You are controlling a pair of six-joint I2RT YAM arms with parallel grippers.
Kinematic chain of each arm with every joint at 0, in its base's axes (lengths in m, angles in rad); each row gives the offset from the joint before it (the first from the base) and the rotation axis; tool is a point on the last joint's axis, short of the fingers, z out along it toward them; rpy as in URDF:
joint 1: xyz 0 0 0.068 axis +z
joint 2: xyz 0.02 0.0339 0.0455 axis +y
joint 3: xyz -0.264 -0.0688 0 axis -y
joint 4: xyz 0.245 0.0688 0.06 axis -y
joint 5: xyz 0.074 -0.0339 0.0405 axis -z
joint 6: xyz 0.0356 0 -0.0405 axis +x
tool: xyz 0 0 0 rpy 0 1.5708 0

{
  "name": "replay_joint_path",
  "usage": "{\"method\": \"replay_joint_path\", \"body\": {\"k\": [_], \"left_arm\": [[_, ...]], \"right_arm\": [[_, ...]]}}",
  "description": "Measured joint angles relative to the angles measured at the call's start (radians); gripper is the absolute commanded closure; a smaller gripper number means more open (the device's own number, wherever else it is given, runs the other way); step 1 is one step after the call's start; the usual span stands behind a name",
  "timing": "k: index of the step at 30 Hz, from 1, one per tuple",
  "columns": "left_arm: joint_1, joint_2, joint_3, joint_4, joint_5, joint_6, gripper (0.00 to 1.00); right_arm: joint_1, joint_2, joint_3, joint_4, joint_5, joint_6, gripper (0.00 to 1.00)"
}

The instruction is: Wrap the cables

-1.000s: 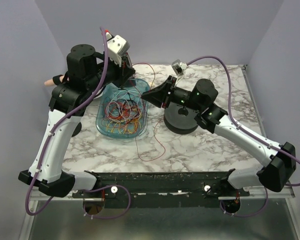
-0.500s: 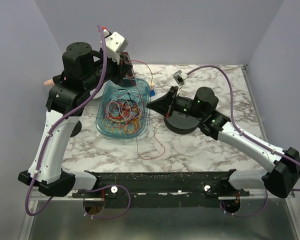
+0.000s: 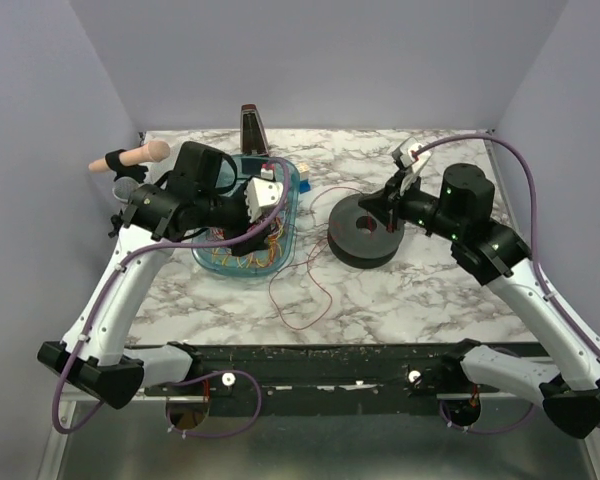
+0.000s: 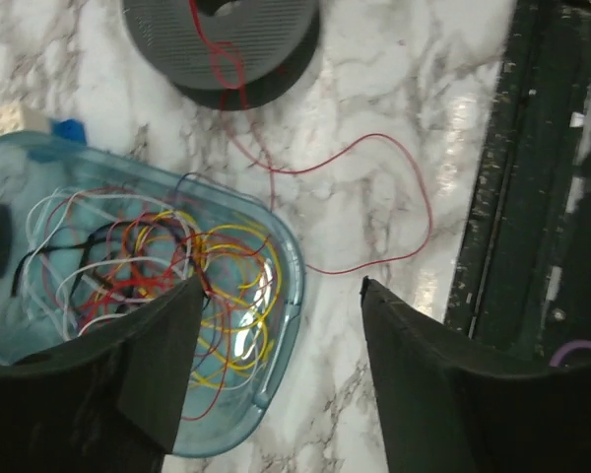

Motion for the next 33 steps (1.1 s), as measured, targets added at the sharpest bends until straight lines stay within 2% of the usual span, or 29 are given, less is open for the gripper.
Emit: {"method": "replay_joint_path", "body": {"k": [3,6,9,13,16,19,20,23,24,26,27,29,30,33], "left_arm": [[-0.006,0.000,0.003,-0.064,0.111,0.051,0.23],[-0.023,0.004,0.117,-0.025,0.154,0.014,0.21],[-0.109,0.008,0.219,0.069,0.148,-0.058,0.18],[-0.283,0.026,0.225,0.179,0.115,-0.122,0.18],[-0.334,0.070,0.215,0.201,0.072,-0.130,0.29],[-0.365,0.153,0.248,0.185,0.025,-0.148,0.34],[-0.374,0.187,0.274,0.170,0.012,-0.157,0.42],[-0.389,0.256,0.322,0.155,-0.021,-0.195,0.93],[-0.391,0.268,0.329,0.151,-0.032,-0.204,1.00],[-0.391,0.278,0.333,0.153,-0.056,-0.230,1.00],[-0.391,0.278,0.333,0.152,-0.065,-0.243,1.00],[-0.391,0.274,0.334,0.155,-0.075,-0.266,1.00],[-0.391,0.272,0.334,0.157,-0.078,-0.278,1.00],[-0.383,0.245,0.303,0.196,-0.086,-0.376,1.00]], "right_arm": [[0.002,0.008,0.054,-0.130,-0.029,-0.140,0.99],[0.011,0.046,0.142,-0.264,-0.049,-0.256,0.99],[0.037,0.087,0.212,-0.353,-0.076,-0.331,0.99],[0.062,0.105,0.248,-0.415,-0.143,-0.375,0.99],[0.064,0.095,0.261,-0.436,-0.188,-0.384,0.99],[0.064,0.075,0.264,-0.446,-0.213,-0.385,0.99],[0.064,0.068,0.266,-0.446,-0.216,-0.385,0.99],[0.064,0.046,0.266,-0.445,-0.220,-0.389,0.99],[0.065,0.040,0.266,-0.445,-0.221,-0.391,0.99],[0.066,0.030,0.266,-0.444,-0.226,-0.396,0.99],[0.068,0.027,0.266,-0.441,-0.227,-0.397,0.85],[0.070,0.023,0.263,-0.429,-0.224,-0.393,0.34],[0.070,0.017,0.255,-0.416,-0.215,-0.379,0.25],[0.070,-0.023,0.206,-0.343,-0.159,-0.333,0.16]]}}
